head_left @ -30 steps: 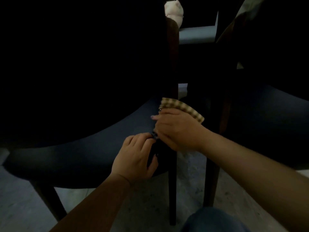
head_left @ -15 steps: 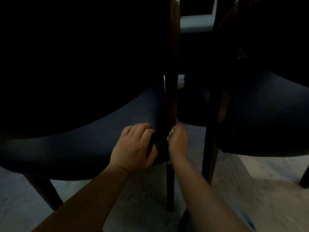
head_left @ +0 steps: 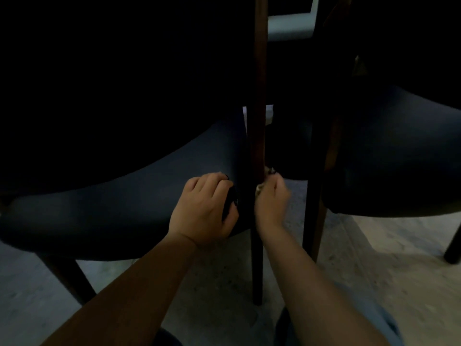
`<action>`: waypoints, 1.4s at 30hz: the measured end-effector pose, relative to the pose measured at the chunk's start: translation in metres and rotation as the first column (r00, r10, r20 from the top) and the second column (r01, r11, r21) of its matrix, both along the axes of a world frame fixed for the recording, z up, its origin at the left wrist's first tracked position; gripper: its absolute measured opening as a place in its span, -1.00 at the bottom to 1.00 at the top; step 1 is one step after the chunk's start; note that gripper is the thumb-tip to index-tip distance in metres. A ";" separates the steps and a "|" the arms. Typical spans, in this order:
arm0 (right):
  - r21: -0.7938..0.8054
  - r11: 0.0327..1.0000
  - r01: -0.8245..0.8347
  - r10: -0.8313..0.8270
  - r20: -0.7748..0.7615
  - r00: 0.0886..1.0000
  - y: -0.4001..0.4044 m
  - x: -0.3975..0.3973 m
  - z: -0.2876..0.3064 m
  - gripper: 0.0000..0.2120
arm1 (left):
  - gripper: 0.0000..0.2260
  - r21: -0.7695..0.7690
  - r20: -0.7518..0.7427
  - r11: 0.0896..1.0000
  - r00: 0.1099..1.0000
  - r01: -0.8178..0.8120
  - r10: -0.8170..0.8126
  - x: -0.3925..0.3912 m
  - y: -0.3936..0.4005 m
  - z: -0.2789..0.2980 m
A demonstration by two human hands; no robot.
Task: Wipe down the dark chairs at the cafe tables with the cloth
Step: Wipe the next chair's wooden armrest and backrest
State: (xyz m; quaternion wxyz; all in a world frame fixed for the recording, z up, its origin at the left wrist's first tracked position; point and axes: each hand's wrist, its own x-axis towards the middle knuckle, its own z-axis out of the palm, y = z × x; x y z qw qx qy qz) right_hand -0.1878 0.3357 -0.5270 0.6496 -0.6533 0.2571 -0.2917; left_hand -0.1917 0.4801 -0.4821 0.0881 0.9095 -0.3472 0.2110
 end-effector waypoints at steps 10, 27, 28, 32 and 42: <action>0.049 0.998 0.043 -0.058 0.363 0.930 -0.001 0.019 0.122 -0.71 | -0.69 0.002 -0.003 1.000 1.000 0.009 -0.009 0.001 0.001 0.002; 0.018 0.977 -0.213 0.186 0.419 0.889 -0.014 0.013 0.297 -0.68 | -0.72 -0.060 0.483 0.931 0.827 0.360 -0.288 -0.079 -0.001 0.185; 0.105 0.962 -0.251 0.188 0.412 0.891 -0.012 0.017 0.304 -0.70 | -0.71 -0.033 0.538 0.930 0.790 0.367 -0.293 -0.085 0.001 0.204; 0.101 0.884 -0.457 0.395 0.363 0.844 -0.006 0.027 0.306 -0.68 | -0.67 -0.028 0.674 0.988 0.733 0.155 -0.096 -0.096 0.006 0.268; -0.279 0.820 -0.499 0.561 0.223 0.797 -0.010 0.029 0.321 -0.67 | -0.47 0.077 0.416 0.894 0.829 -0.441 0.374 -0.090 0.049 0.330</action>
